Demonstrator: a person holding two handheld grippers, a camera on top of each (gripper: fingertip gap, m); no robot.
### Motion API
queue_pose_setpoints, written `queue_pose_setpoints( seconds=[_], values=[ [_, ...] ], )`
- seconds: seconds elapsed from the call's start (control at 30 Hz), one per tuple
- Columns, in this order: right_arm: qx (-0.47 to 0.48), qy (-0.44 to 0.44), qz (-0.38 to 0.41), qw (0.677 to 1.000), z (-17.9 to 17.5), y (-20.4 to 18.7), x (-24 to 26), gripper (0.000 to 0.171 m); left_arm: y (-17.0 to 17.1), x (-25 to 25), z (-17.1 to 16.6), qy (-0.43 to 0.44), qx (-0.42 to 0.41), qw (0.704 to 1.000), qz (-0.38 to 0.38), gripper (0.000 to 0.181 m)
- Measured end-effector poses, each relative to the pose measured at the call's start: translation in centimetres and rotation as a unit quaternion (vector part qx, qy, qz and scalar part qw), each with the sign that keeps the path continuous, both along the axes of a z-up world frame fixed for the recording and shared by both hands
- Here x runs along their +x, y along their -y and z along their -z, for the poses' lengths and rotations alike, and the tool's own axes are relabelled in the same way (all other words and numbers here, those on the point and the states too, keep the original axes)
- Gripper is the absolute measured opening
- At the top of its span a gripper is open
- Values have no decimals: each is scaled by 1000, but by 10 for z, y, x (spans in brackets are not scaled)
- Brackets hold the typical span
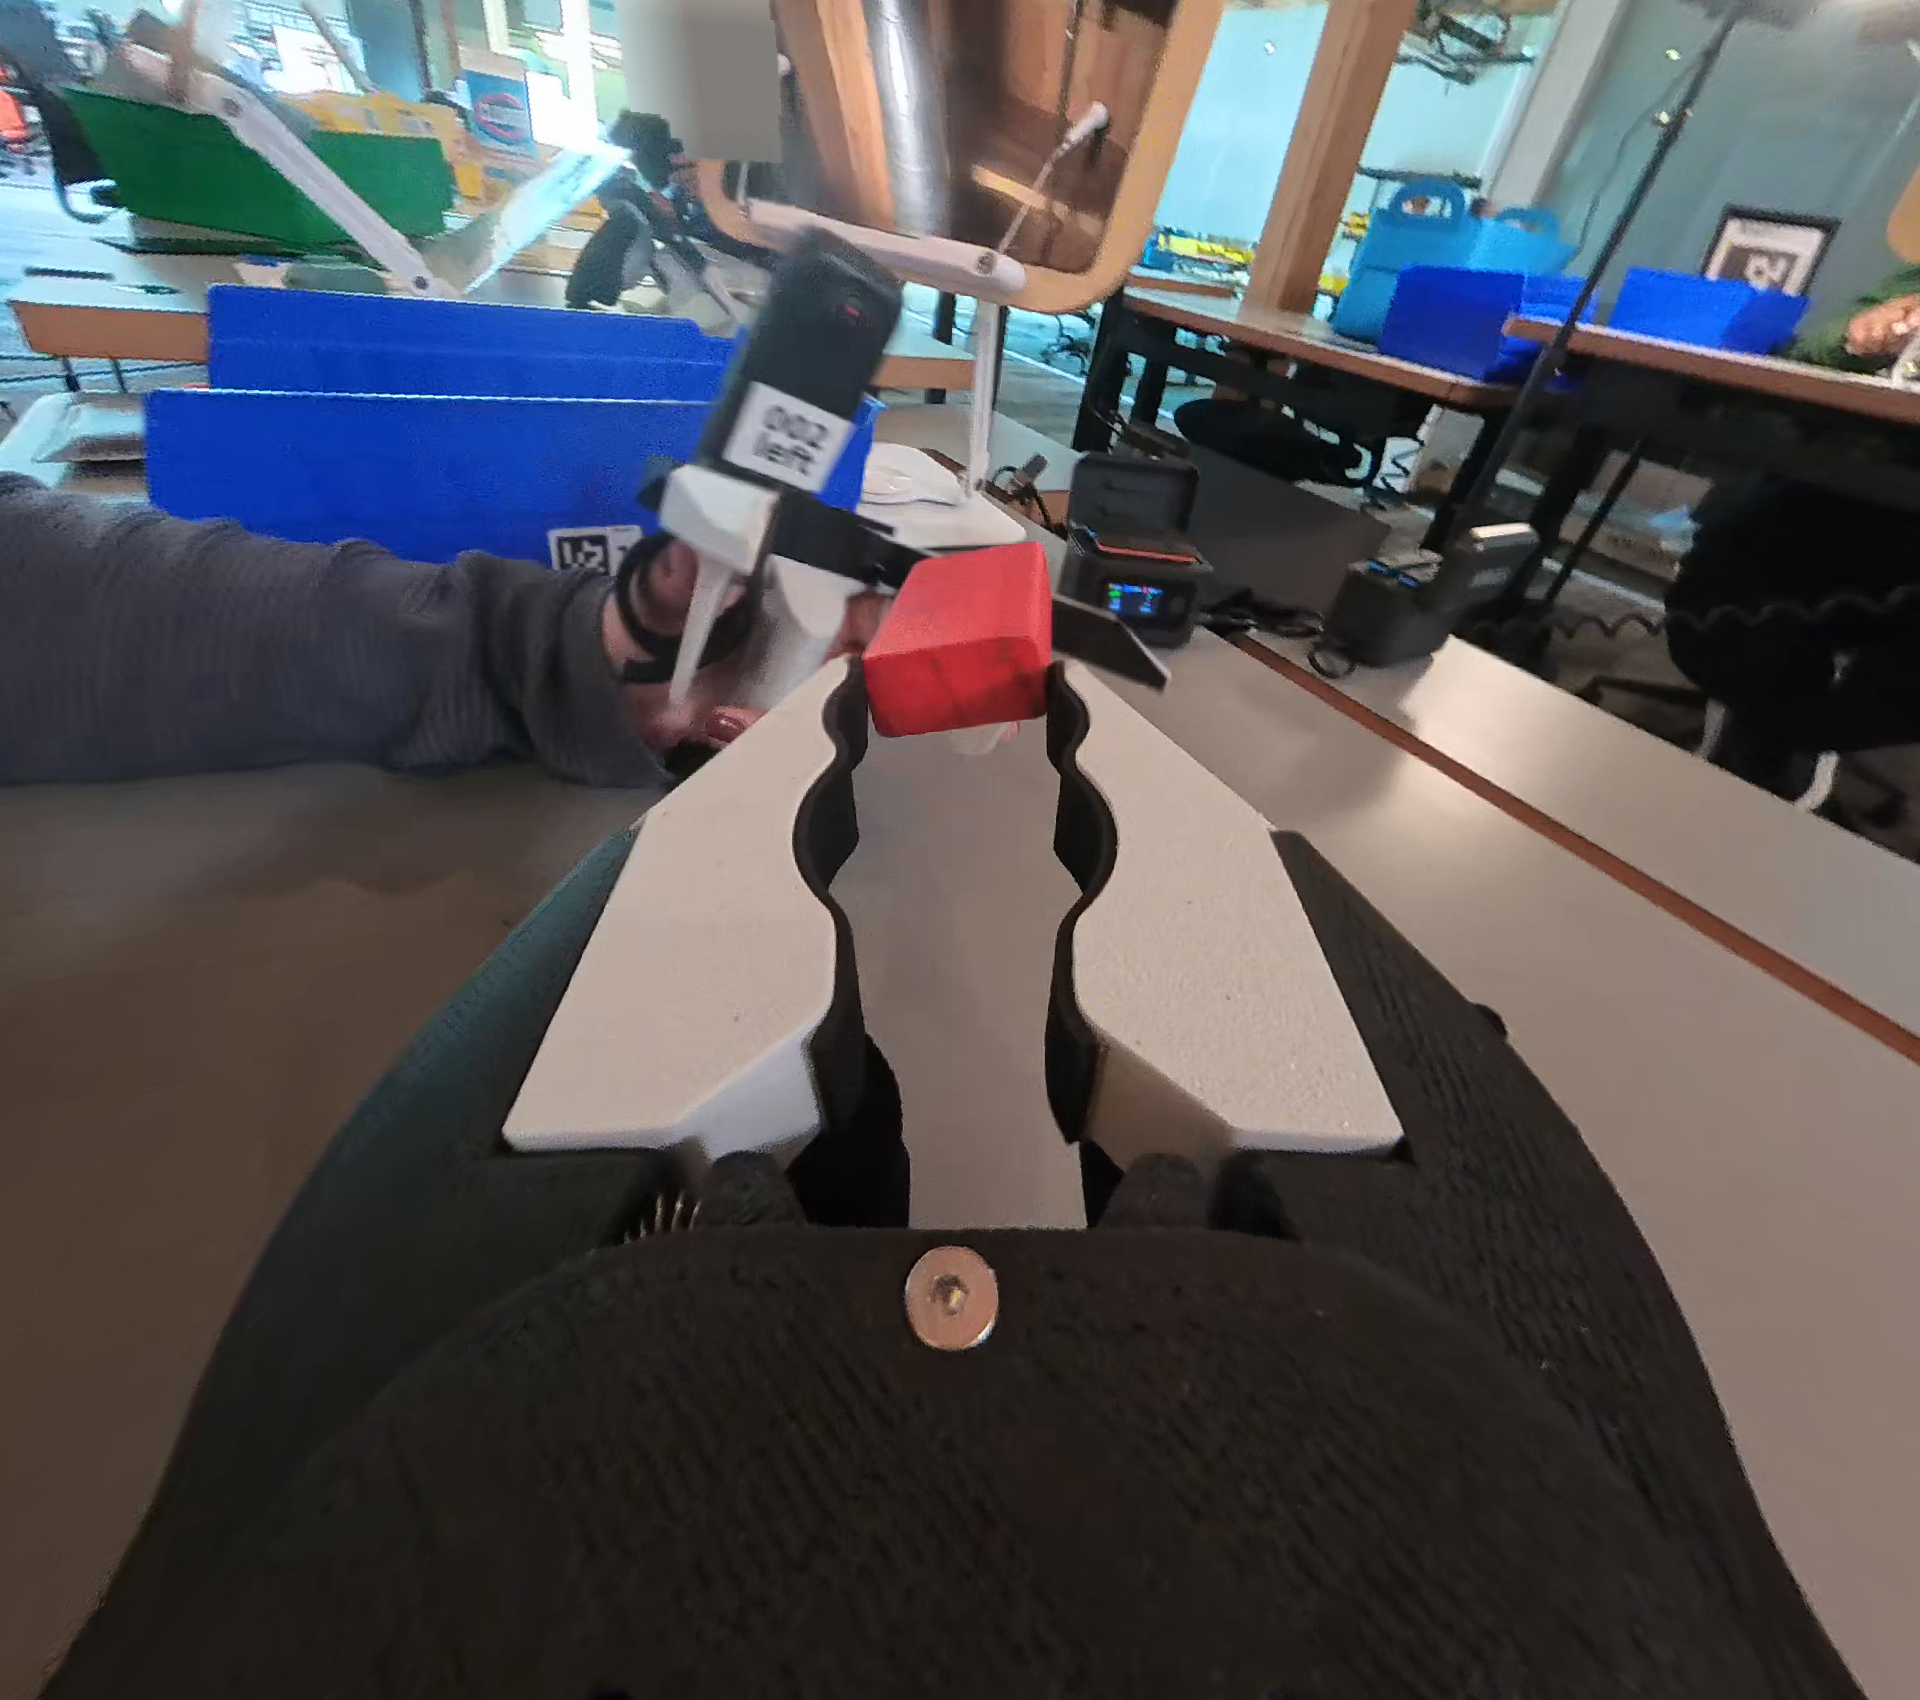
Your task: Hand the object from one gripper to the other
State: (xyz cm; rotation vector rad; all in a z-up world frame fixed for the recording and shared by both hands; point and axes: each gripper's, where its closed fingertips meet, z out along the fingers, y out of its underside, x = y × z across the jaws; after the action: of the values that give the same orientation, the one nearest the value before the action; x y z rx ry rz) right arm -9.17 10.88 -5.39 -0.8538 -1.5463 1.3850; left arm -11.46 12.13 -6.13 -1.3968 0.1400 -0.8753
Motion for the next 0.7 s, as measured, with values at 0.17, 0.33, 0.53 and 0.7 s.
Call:
queue_pose_setpoints(
  seconds=[0.17, 0.33, 0.53, 0.7],
  values=[
    [33, -11, -22, 999, 1, 13, 2, 33, 22, 19, -13, 113, 1, 979, 167, 47],
    [36, -20, -29, 999, 0, 15, 4, 33, 24, 24, -12, 95, 9, 982, 166, 24],
    [-100, 33, -64, 992, 0, 12, 2, 38, 32, 24, -17, -9, 109, 989, 99, 14],
    [-195, 95, -126, 968, 3, 18, 5, 31, 31, 31, -13, -50, 113, 988, 91, 14]
  ],
)
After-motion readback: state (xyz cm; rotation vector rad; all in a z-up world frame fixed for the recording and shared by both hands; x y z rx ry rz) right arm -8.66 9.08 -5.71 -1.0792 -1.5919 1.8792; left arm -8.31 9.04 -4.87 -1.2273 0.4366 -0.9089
